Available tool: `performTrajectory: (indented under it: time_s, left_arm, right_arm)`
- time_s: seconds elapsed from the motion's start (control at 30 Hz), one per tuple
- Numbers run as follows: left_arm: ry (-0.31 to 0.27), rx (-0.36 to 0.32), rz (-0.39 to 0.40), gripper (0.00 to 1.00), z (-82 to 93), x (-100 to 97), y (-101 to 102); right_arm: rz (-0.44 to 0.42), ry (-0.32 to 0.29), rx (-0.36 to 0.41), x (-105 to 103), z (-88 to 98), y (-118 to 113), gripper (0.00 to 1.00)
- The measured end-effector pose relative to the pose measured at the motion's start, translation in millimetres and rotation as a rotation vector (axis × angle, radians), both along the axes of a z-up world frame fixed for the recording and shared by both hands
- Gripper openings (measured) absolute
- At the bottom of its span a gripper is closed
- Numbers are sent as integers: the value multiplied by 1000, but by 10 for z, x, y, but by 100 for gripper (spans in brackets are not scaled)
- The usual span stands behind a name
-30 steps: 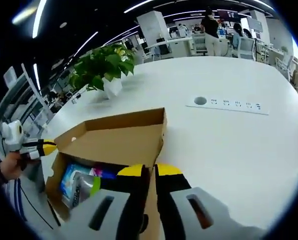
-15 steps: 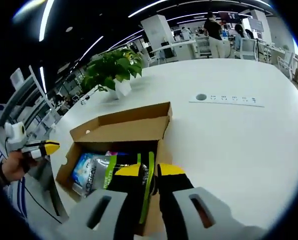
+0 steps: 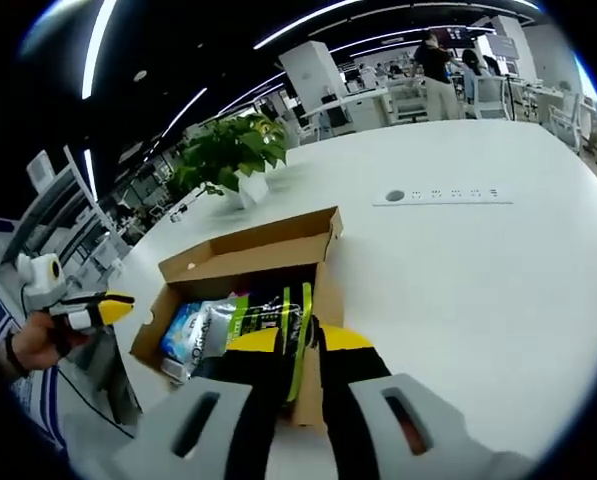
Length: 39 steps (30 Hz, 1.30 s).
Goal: Operate the shoe box by opening the lid, removing the specified soft item, and placing it in the target area until the item is outside and the box remains undamaged.
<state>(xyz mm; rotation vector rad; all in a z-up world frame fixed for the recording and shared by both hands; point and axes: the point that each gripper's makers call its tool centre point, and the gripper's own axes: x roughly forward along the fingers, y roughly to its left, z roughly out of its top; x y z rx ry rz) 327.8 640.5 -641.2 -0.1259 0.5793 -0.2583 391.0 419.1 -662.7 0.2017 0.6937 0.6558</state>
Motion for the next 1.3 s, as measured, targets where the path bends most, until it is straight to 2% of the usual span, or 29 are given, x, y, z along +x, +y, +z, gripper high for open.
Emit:
performTrajectory:
  time_s: [0.2,0.3,0.47,0.63,0.83,0.97,1.0,1.1,1.3]
  left_arm:
    - [29,-32,-52,19,-79,7,-205]
    - [63,-85,-80,20,-157,-13,-326]
    - [97,-106,-96,21,-282,-43,-441]
    - [134,-123,-127,22,-397,-59,-572]
    - [189,-173,-134,22,-556,-39,-691]
    - [217,-155,-151,22,-632,-25,-758]
    - [218,-118,-156,21,-643,-18,-731]
    - [228,-159,-158,20,-646,22,-765]
    - [257,-143,-183,17,-713,43,-808]
  right_arm:
    - [-5,4,14,-111,-9,-22,14]
    - [3,4,4,-184,-27,-31,14]
    - [17,-4,-10,-272,-42,-56,14]
    - [8,-4,-12,-274,-61,-128,14]
    - [-6,-2,-14,-359,-68,-169,14]
    - [-17,-3,-12,-383,-70,-221,14]
    - [-18,-4,-12,-389,-72,-227,14]
    - [-28,-6,-9,-407,-71,-244,13]
    - [-44,-6,-8,-432,-80,-263,13]
